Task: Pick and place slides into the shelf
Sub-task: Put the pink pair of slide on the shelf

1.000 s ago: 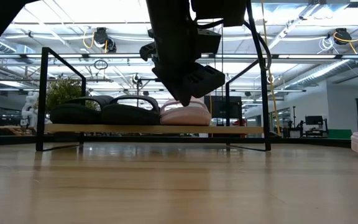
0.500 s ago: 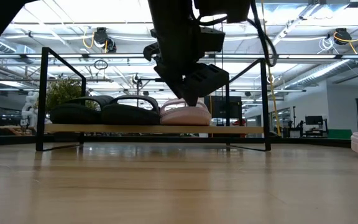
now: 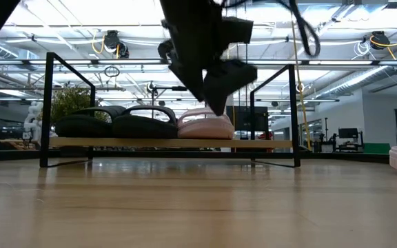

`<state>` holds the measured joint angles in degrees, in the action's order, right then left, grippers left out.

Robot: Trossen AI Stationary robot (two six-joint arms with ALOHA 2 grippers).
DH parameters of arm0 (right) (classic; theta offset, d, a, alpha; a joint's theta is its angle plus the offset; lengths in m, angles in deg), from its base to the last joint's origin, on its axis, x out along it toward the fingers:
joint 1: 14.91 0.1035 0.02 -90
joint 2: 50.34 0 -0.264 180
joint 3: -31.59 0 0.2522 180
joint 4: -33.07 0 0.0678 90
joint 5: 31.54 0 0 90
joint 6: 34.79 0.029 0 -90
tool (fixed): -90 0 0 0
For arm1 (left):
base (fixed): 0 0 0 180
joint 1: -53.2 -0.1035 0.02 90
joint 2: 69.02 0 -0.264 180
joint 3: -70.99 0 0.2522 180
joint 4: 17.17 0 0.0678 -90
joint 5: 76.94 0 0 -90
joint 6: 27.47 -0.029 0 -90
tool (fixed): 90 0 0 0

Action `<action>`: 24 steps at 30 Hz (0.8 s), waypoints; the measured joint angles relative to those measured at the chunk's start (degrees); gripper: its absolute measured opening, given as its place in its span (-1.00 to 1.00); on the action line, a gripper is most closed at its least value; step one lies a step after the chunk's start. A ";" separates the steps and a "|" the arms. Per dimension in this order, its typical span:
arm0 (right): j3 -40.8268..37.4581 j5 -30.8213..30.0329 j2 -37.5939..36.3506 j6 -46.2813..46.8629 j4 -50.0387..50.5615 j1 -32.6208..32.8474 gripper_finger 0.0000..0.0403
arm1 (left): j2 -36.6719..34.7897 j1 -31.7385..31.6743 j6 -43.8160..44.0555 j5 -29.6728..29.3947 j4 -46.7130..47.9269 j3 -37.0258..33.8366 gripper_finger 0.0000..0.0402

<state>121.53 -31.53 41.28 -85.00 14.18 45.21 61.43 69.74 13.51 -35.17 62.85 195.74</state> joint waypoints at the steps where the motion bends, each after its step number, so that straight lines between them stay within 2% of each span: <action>1: 0.00 0.00 0.00 0.02 0.00 0.00 -0.16 | -0.30 0.43 0.04 -0.02 -0.17 0.06 0.31; 9: -0.78 -0.01 -0.04 0.24 0.48 0.22 -0.16 | -6.46 6.23 -0.57 -0.63 -0.38 0.12 0.26; 15: -7.76 0.04 -0.02 2.62 0.36 3.90 -0.16 | -11.84 13.84 -3.52 -1.39 0.03 0.15 0.27; 17: -10.77 0.03 0.02 6.96 -0.43 6.29 -0.16 | -13.39 16.66 -3.98 -1.84 0.07 0.15 0.27; 21: -16.38 0.04 0.38 21.23 -0.94 11.29 -0.16 | -15.48 21.77 -5.23 -4.63 0.26 0.15 0.27; 24: -18.14 0.00 2.11 25.87 -0.96 13.97 -0.16 | -16.31 24.97 -4.86 -7.90 0.42 0.15 0.27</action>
<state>103.39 -31.53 43.38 -59.13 13.23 59.18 45.12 94.71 8.65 -43.07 63.27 195.89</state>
